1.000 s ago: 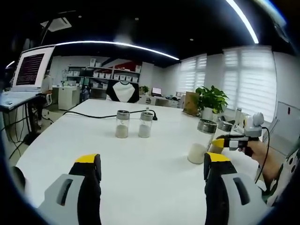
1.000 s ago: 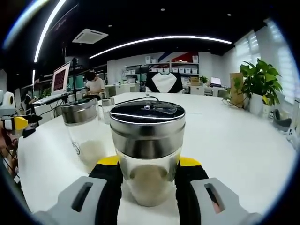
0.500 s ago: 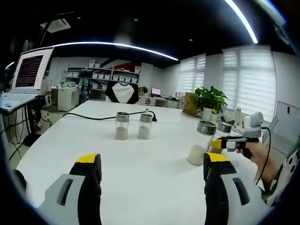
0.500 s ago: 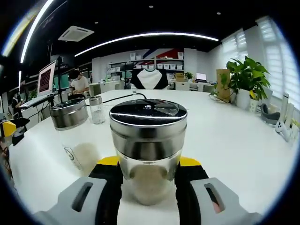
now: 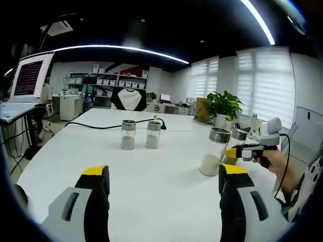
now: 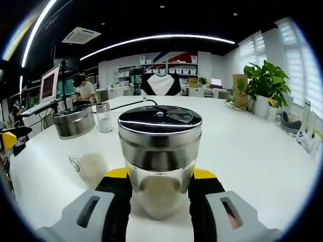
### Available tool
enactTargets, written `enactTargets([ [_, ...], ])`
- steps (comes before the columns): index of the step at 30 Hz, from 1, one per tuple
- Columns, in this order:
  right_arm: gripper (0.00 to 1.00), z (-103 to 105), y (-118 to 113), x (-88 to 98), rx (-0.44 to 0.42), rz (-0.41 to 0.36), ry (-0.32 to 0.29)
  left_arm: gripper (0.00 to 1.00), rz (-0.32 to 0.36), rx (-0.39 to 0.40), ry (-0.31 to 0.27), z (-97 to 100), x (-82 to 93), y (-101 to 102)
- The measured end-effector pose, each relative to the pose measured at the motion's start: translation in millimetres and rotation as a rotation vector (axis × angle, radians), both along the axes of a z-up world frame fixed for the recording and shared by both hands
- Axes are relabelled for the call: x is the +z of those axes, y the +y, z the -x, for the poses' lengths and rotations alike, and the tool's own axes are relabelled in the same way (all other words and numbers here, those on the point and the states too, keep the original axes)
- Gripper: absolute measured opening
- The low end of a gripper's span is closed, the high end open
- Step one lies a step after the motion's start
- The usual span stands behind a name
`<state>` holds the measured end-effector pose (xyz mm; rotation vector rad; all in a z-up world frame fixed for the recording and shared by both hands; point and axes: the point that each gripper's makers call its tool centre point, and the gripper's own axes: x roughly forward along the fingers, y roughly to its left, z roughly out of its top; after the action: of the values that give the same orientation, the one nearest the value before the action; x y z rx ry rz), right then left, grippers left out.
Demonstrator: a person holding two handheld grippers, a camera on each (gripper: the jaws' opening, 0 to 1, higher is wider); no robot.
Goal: Rotate the seasoning bottle until the label or dispensing opening points toward the visible target arrow and the bottle remains upright within the marked orientation range
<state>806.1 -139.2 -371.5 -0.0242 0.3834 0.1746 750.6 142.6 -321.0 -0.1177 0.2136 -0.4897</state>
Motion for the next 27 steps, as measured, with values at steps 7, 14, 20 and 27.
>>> enactTargets([
  [7,0.53,2,-5,5.8,0.013,0.012,-0.029,0.94,0.001,-0.002,0.018,2.2,-5.3,-1],
  [14,0.56,13,-4,17.4,0.091,-0.041,-0.029,0.94,-0.013,-0.007,0.009,1.2,1.5,1],
  [20,0.57,16,-8,21.1,0.135,-0.019,-0.027,0.94,-0.002,0.009,0.009,-1.1,-0.5,4],
  [27,0.57,20,-7,19.9,0.221,-0.036,-0.033,0.94,-0.015,-0.005,0.010,5.3,1.2,4],
])
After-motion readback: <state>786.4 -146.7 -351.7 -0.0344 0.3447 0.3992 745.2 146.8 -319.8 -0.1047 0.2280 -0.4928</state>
